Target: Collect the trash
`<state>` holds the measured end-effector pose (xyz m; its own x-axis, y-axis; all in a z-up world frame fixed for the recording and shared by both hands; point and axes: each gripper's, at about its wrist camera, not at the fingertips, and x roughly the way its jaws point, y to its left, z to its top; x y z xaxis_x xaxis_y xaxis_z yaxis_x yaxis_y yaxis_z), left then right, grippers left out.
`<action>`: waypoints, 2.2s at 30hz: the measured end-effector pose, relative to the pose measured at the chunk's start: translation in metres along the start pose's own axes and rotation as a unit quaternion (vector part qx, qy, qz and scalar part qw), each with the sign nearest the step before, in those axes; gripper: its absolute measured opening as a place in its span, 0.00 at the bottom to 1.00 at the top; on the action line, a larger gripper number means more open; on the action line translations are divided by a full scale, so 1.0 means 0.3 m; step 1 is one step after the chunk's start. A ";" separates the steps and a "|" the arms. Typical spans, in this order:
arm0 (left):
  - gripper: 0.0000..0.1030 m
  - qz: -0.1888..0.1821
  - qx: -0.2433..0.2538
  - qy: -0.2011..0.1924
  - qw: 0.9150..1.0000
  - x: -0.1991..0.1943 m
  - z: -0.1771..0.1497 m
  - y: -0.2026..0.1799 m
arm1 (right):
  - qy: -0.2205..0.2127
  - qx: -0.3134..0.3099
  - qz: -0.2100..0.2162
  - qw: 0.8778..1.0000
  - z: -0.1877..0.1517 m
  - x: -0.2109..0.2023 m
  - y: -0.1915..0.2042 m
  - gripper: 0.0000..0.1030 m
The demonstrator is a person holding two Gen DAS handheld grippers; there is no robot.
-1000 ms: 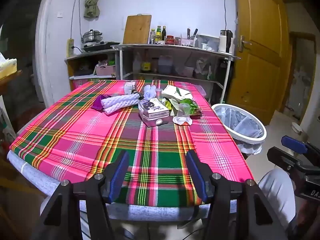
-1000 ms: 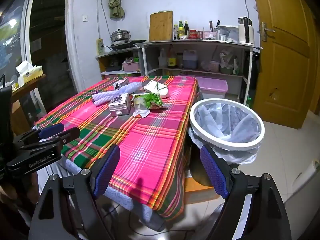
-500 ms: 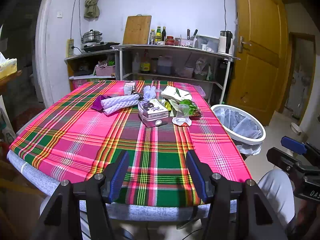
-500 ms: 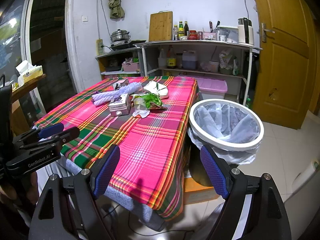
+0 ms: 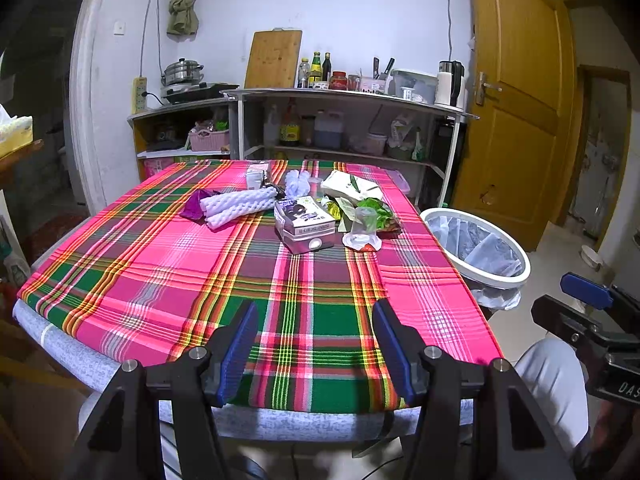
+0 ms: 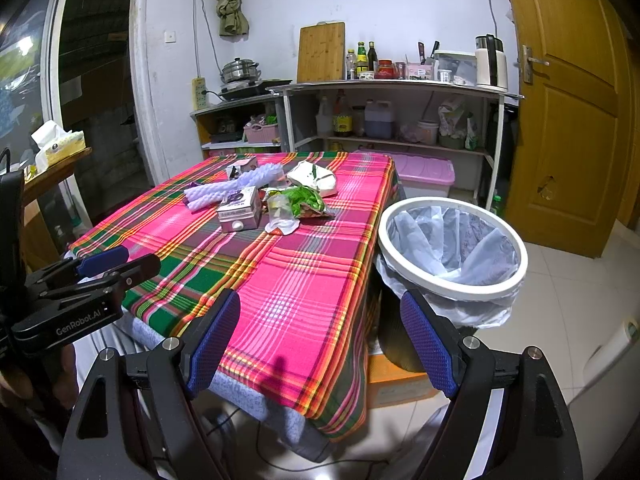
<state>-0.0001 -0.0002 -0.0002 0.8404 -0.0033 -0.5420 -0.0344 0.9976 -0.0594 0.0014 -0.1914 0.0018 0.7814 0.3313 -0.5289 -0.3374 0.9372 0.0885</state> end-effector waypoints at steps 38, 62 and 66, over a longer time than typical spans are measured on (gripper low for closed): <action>0.57 -0.001 -0.001 0.002 1.000 -0.005 -0.010 -0.037 | 0.001 -0.001 -0.001 1.000 0.000 0.001 0.001 0.80; 0.57 -0.003 -0.001 0.014 1.000 0.045 -0.003 -0.009 | 0.004 0.001 0.013 1.000 0.026 0.036 -0.013 0.80; 0.57 -0.006 -0.003 0.023 1.000 0.089 0.019 0.010 | 0.004 -0.008 0.025 1.000 0.067 0.118 0.011 0.80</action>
<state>0.0253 0.0030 -0.0101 0.8156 -0.0178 -0.5784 -0.0281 0.9971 -0.0704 0.0384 -0.1744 0.0002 0.7589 0.3777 -0.5305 -0.3847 0.9173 0.1027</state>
